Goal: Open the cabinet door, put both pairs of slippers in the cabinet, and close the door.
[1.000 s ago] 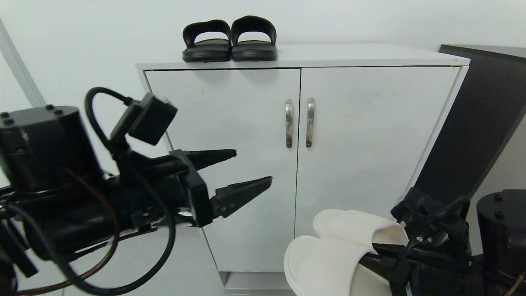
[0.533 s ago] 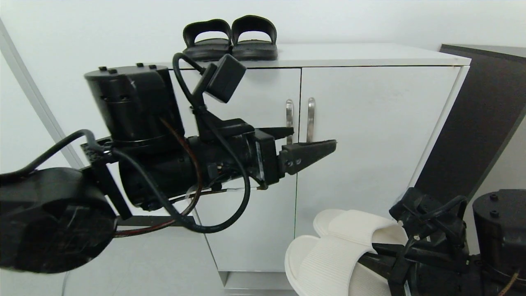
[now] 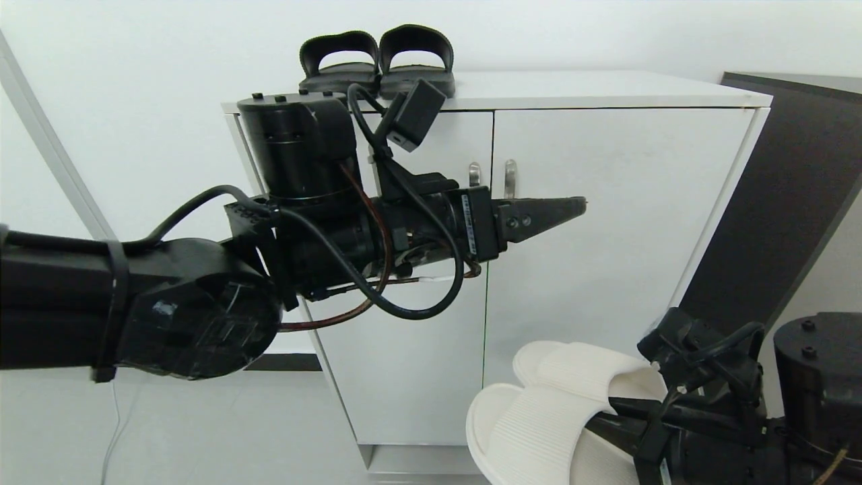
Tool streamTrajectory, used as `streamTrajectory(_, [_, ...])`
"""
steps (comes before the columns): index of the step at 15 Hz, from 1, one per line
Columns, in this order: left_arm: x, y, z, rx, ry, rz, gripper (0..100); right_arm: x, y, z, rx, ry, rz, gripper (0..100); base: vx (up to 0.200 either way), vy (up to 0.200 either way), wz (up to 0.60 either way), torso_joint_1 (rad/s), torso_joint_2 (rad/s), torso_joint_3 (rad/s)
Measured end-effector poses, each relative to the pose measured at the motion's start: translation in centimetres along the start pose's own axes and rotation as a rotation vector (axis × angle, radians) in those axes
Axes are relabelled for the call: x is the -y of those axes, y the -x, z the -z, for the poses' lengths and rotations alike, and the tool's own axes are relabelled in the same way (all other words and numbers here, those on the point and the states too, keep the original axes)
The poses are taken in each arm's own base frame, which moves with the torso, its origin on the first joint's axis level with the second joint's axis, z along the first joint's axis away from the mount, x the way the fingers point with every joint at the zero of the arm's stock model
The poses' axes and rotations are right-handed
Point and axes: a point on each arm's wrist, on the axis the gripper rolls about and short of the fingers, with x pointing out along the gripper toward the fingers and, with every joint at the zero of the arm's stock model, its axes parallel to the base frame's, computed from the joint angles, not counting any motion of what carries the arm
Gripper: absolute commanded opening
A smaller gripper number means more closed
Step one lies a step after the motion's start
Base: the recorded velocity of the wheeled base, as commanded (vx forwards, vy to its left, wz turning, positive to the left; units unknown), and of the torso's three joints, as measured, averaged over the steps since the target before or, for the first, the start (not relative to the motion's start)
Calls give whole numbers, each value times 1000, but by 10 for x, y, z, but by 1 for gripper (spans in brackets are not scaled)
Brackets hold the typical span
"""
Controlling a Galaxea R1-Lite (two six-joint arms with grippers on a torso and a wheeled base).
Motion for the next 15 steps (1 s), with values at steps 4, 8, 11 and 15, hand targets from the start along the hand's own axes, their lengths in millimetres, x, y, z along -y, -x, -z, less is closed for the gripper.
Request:
streamTrajectory(4, [-13,-5,-2,0,9,-60,100,0,-1,1,-5,0,0,0,0,0,0,0,0,0])
streamTrajectory(8, [-20,-12,-4,30,2,-130,100,0,-2,2,-10,0,0,0,0,0,0,0,0,0])
streamTrajectory(11, [-26,-19,-3,43,-1,-166,100,0,-2,2,-13,1,1,0,0,0,0,0,0,0])
streamTrajectory(15, [-31,-28,-2,11,15,-183,100,0,-3,3,-18,1,1,0,0,0,0,0,0,0])
